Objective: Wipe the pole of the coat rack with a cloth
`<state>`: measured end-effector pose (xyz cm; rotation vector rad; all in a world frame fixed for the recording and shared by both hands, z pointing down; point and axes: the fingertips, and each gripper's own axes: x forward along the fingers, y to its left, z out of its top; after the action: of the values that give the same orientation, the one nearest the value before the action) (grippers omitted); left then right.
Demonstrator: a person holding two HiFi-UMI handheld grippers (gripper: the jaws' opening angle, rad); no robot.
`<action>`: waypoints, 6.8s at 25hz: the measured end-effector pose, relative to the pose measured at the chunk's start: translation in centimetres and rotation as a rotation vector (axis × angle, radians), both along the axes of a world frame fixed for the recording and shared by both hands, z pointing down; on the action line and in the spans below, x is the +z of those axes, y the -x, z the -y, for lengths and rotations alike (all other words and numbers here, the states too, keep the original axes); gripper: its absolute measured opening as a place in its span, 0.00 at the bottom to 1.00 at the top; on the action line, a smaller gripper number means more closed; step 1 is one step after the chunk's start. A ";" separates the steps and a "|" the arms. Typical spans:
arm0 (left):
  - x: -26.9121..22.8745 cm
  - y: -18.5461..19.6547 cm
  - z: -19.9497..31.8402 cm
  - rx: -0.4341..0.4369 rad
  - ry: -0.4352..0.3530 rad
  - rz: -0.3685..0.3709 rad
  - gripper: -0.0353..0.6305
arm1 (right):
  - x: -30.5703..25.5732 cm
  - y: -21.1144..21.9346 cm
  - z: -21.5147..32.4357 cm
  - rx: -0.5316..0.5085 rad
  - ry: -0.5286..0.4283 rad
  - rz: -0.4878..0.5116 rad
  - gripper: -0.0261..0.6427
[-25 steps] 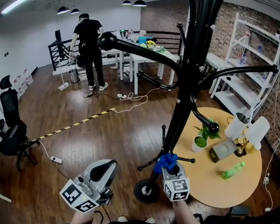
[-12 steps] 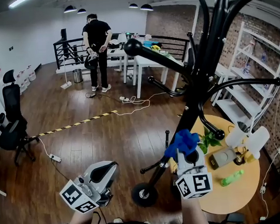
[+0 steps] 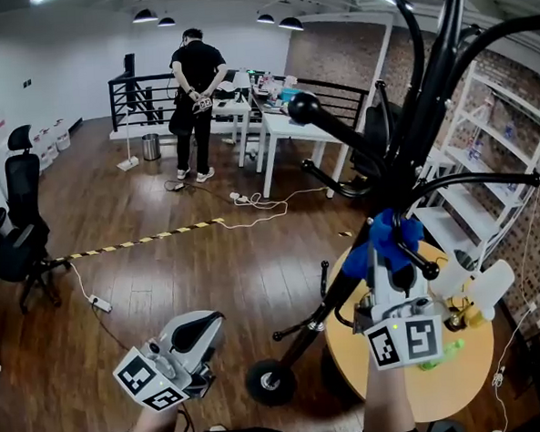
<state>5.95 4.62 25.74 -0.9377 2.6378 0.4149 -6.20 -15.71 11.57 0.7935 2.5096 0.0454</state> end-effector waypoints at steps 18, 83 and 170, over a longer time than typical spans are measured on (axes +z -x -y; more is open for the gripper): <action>0.4 0.9 2.8 0.088 0.035 -0.038 0.06 | 19.8 0.3 -0.2 0.034 -0.096 -0.313 0.17; 4.9 2.7 -0.8 0.173 0.063 -0.137 0.06 | 33.2 0.5 0.0 0.147 -0.078 -0.591 0.17; -2.7 4.4 5.4 0.821 0.230 0.222 0.06 | 26.7 0.0 -3.3 0.669 -0.193 -0.635 0.16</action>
<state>1.54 -0.75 23.00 -2.0011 2.0232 0.1587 -6.18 -12.43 38.31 -0.0288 3.3079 0.3089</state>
